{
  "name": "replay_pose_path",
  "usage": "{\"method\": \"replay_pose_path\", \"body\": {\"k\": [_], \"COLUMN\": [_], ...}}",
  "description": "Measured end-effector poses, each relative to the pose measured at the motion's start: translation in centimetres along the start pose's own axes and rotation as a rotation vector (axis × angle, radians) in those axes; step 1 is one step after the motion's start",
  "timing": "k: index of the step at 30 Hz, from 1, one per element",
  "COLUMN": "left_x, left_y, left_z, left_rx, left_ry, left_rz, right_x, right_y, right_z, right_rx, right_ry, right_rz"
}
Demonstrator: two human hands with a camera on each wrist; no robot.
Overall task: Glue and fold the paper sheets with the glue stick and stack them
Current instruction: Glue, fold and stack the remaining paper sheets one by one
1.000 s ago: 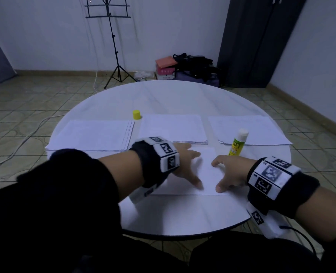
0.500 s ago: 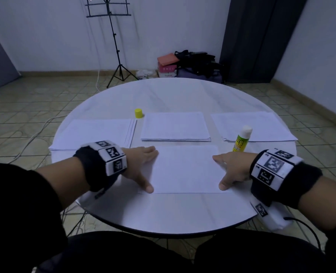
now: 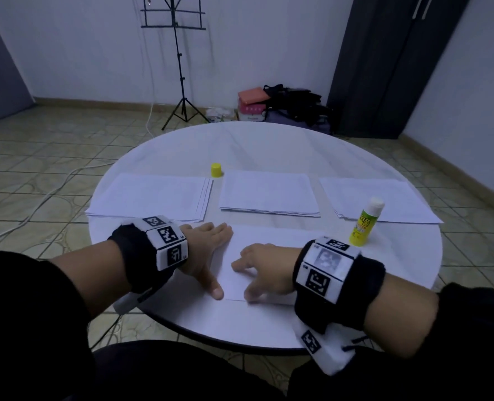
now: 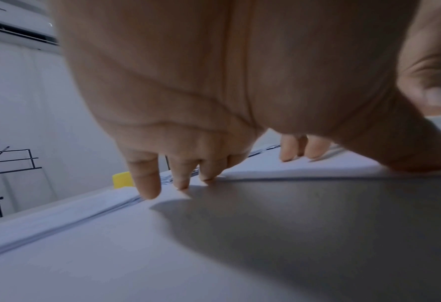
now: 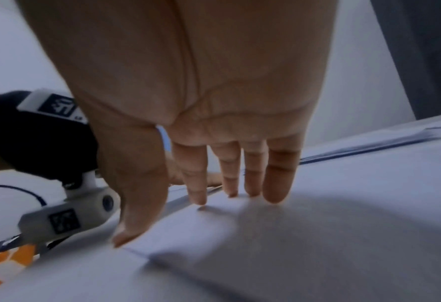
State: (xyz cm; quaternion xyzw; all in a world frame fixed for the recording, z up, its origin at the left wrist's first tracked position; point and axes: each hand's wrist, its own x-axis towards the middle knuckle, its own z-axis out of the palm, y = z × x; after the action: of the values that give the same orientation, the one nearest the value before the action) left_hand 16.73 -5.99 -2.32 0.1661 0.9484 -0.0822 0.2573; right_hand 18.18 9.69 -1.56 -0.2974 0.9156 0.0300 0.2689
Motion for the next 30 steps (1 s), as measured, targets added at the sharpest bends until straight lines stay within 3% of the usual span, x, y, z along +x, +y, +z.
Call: {"method": "replay_pose_path", "body": {"k": [9,20,25,30], "left_x": [-0.2,0.2,0.6,0.2], "left_y": [-0.6,-0.6,-0.4,-1.1], "left_z": [0.2,0.1,-0.9,-1.3], "left_rx": [0.043,0.006,-0.160,-0.540], "left_ry": [0.005,-0.018,-0.012,-0.002], "left_rz": [0.007,-0.041,-0.070,-0.082], "right_x": [-3.4,-5.8,-5.3,-5.4], "right_y": [8.0,9.7,9.3,9.2], "right_z": [-0.2,0.9,0.8,0.9], "right_rx": [-0.007,-0.076,-0.078,-0.056], "right_ry": [-0.049,-0.143,-0.138,-0.123], "right_rz": [0.297,0.306,0.325,0.332]}}
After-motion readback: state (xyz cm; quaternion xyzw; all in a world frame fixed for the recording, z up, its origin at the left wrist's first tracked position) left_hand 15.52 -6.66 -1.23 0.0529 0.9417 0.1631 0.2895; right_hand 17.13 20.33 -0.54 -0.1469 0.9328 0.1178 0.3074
